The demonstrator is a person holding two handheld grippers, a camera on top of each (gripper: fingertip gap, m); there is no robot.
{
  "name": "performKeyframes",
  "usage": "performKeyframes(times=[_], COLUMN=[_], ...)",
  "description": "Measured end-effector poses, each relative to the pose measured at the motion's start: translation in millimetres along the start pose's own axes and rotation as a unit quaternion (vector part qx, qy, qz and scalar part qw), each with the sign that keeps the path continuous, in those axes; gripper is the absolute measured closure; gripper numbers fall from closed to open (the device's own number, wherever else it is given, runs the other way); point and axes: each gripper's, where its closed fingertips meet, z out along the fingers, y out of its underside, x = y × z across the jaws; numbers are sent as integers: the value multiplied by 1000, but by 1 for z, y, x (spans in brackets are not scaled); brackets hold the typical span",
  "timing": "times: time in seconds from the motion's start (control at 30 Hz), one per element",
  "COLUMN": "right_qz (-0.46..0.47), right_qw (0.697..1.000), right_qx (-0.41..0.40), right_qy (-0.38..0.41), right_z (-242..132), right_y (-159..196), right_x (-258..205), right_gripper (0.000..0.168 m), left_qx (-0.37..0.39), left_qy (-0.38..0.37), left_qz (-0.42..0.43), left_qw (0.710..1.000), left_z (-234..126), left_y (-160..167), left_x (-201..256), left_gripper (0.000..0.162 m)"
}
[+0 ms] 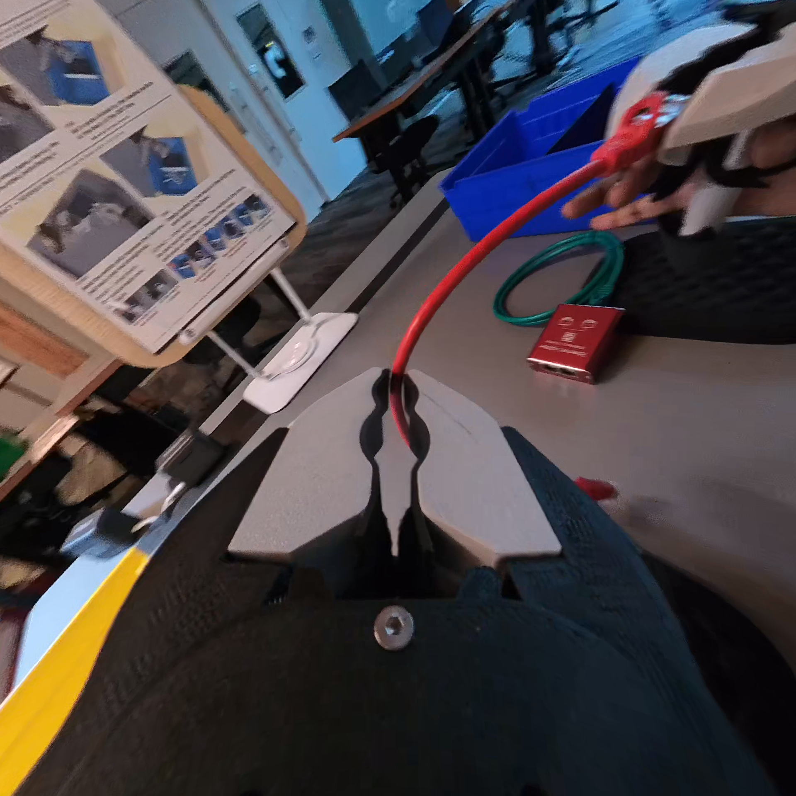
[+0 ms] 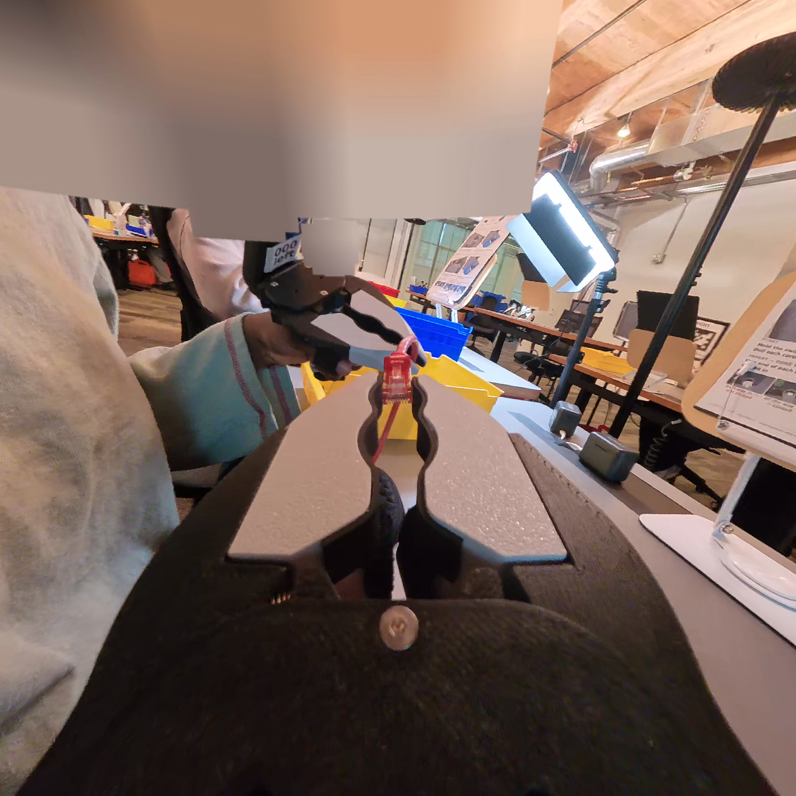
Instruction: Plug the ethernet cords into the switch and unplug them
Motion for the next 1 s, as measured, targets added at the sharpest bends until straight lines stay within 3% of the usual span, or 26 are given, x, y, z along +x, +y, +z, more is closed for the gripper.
performKeyframes(times=[0.1, 0.23, 0.3, 0.4, 0.5, 0.7, 1.0], right_qz=[14, 40, 48, 52, 51, 58, 58], right_qw=[999, 995, 992, 991, 991, 990, 989], right_qx=[-17, -37, -29, -22, -24, -7, 0], right_qy=[-29, -88, -110, -124, -124, -127, -134], right_z=[-5, -5, -4, -1, 1, 0, 1], right_y=[3, 9, 8, 8, 9, 7, 6], right_x=[-4, -19, -25, -31, -31, -31, -32], right_gripper=[156, 156, 156, 156, 156, 156, 156], left_qx=[62, 169, 174, 128, 96, 135, 168], left_qy=[103, 254, 299, 331, 350, 359, 368], left_qz=[-36, -92, -96, -49, -44, -92, -127], left_qw=[992, 948, 933, 934, 931, 919, 906], left_z=[-11, -38, -36, -19, -6, -2, -2], left_y=[-14, -61, -73, -65, -56, -60, -59], left_x=[18, 44, 58, 81, 96, 105, 109], left_gripper=[115, 103, 103, 109, 127, 145, 149])
